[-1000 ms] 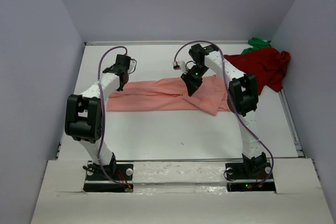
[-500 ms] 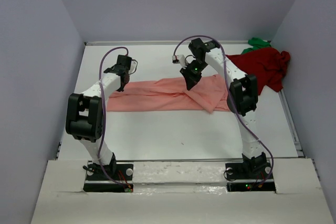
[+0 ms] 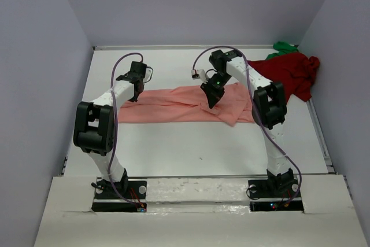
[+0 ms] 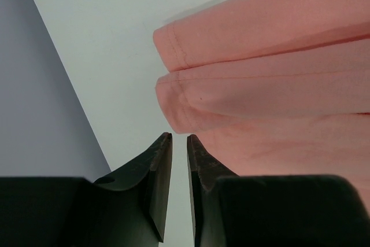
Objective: Fold and stack the t-shirts
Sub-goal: Fold the tshirt
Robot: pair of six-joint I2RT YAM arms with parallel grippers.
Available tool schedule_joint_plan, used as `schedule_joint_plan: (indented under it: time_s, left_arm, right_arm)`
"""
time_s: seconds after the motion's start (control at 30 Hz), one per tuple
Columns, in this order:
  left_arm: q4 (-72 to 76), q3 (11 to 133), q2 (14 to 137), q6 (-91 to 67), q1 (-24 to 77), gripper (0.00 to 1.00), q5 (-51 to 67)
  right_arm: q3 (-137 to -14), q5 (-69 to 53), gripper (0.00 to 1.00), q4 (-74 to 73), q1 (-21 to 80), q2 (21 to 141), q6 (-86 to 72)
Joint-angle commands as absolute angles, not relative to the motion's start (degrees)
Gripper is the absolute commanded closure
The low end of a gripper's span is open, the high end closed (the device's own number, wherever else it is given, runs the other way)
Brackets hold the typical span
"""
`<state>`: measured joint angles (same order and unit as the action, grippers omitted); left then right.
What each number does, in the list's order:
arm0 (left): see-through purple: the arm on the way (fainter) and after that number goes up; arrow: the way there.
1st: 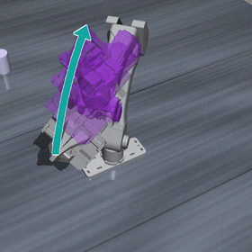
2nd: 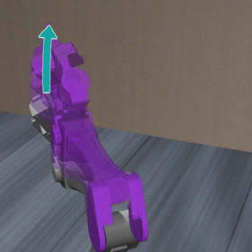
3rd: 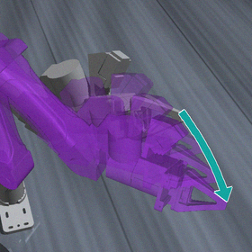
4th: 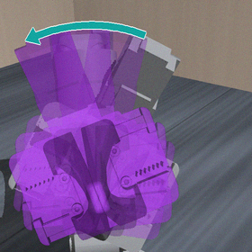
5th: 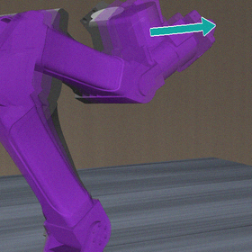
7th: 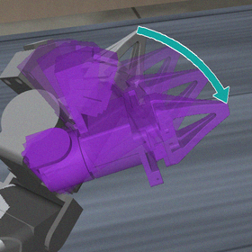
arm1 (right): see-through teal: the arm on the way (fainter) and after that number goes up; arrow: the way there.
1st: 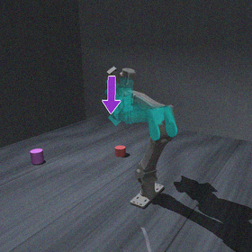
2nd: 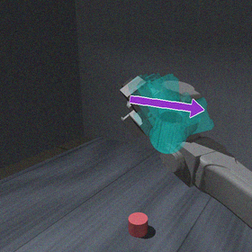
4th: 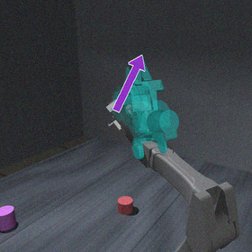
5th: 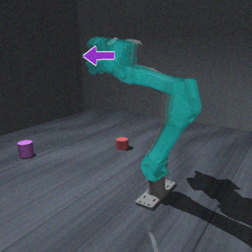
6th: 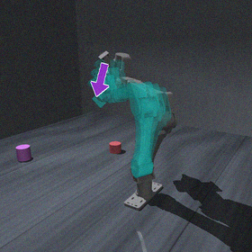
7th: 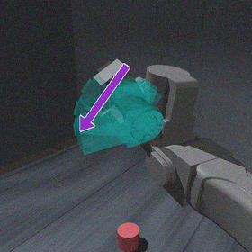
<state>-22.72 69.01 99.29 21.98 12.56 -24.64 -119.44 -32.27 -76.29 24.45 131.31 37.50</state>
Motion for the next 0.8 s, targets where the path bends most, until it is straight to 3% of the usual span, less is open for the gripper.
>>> schedule_joint_plan:
  time_s: [0.0, 0.77]
  left_arm:
    - [-23.99, 70.4, 98.79, 22.15, 13.1, 0.7, -25.58]
    - [-23.38, 68.99, 97.82, 22.59, 13.1, 0.7, -26.46]
  right_arm:
    - [-117.07, -34.19, 1.0, -80.33, 24.96, 124.72, 39.11]
    - [-128.84, -30.23, 1.0, -80.86, 24.96, 130.08, 38.58]
